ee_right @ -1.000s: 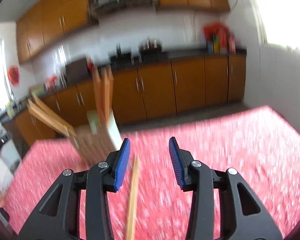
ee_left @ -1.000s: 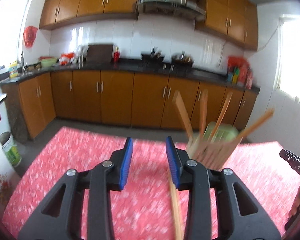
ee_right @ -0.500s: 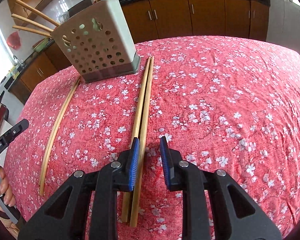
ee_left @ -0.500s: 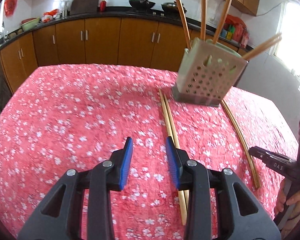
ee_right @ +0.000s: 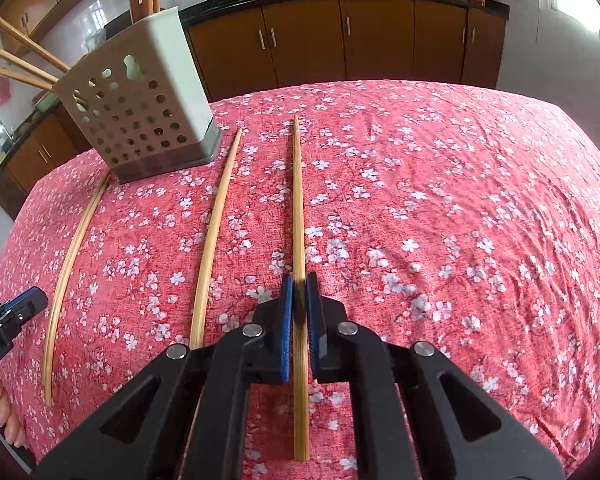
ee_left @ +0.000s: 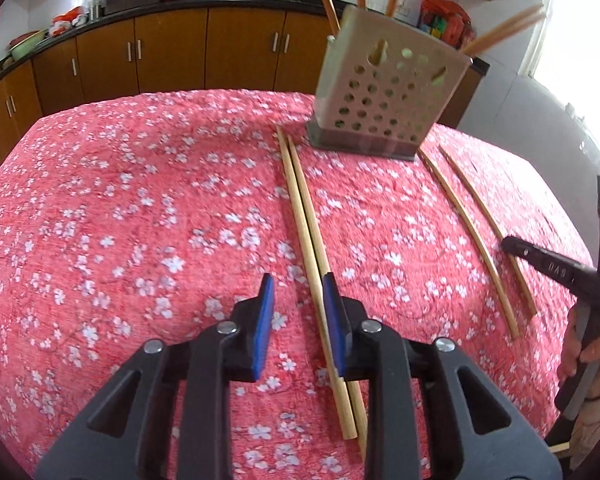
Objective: Organize utensils
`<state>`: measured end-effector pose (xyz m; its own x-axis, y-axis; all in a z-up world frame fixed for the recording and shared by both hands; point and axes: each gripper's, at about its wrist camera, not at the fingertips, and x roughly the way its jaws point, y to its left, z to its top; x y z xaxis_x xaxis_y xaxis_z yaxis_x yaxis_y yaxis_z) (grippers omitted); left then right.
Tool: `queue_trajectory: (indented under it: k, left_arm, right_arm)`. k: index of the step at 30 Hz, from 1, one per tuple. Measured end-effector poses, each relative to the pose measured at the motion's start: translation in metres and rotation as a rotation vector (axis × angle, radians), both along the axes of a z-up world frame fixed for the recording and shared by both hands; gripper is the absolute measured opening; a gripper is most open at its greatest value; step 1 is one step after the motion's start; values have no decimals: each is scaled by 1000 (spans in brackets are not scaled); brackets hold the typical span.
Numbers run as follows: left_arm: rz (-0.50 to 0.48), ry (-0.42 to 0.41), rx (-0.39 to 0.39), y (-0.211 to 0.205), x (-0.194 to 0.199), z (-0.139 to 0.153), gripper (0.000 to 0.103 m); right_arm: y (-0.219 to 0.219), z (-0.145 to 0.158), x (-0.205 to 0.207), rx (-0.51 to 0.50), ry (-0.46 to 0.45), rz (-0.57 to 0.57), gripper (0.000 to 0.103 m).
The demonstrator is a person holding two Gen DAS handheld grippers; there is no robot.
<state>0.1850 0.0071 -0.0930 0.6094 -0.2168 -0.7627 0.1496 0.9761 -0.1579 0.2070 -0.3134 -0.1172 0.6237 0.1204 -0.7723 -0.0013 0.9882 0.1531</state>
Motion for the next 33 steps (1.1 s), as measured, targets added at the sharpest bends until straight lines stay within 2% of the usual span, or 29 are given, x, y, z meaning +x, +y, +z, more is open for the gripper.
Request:
queue_trajectory:
  k: [7, 14, 16, 17, 18, 27, 33]
  left_arm:
    - [-21, -4, 69, -8, 2, -5, 22]
    - [12, -5, 139, -9, 7, -10, 20]
    - [25, -10, 144, -9, 8, -10, 17]
    - [35, -13, 151, -9, 9, -11, 12]
    - [47, -14, 153, -7, 11, -11, 9]
    - [193, 6, 147, 55, 25, -7, 9]
    - [229, -3, 104, 81, 29, -5, 10]
  right_arm:
    - [0, 1, -6, -15, -5, 4, 8]
    - [1, 4, -8, -17, -5, 23, 8]
    - [1, 5, -10, -9, -7, 31, 8]
    - [1, 5, -11, -10, -8, 32, 8]
    - [1, 5, -11, -13, -11, 34, 8]
    - [-15, 5, -3, -55, -27, -20, 8]
    - [-29, 4, 2, -65, -40, -54, 8]
